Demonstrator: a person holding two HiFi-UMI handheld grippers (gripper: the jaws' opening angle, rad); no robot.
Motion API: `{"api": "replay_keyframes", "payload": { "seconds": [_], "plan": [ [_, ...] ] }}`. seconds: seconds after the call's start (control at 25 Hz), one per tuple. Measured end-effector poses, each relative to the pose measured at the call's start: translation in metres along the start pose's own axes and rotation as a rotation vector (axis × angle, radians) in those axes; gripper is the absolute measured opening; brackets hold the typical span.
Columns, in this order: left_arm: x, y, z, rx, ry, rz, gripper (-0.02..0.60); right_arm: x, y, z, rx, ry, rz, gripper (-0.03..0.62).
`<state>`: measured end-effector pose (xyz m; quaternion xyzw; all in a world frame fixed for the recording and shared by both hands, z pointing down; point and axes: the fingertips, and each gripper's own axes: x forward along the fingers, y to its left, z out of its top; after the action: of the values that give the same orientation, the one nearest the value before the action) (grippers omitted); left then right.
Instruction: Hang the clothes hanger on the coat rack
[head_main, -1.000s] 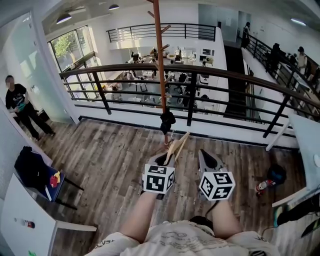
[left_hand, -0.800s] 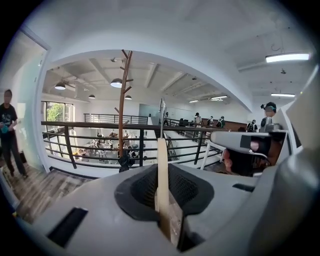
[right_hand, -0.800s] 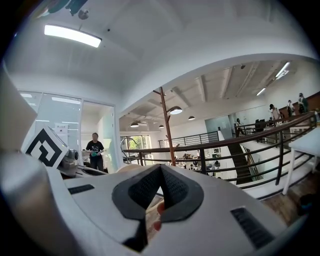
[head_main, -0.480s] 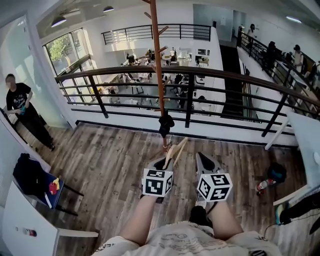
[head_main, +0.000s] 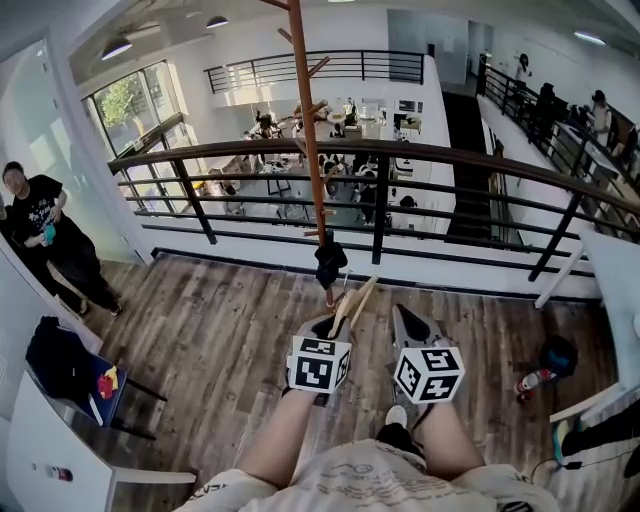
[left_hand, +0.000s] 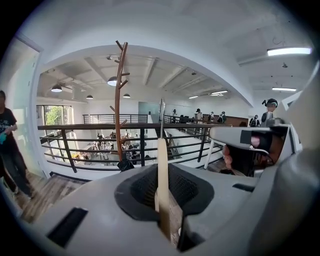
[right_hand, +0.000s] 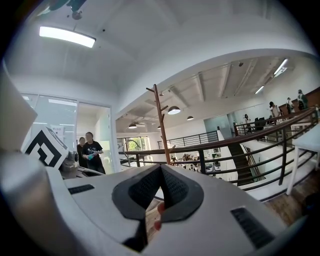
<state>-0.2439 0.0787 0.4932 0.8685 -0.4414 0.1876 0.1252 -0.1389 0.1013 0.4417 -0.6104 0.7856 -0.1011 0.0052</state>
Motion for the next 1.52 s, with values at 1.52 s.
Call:
{"api": "replay_keyframes", "payload": {
  "seconds": [1.52],
  "plan": [
    [0.284,-0.041,0.146,-0.056,-0.006,0.136,0.057,0.17,-0.275,0.072,0.034,0.018,0.14,-0.005]
  ]
}}
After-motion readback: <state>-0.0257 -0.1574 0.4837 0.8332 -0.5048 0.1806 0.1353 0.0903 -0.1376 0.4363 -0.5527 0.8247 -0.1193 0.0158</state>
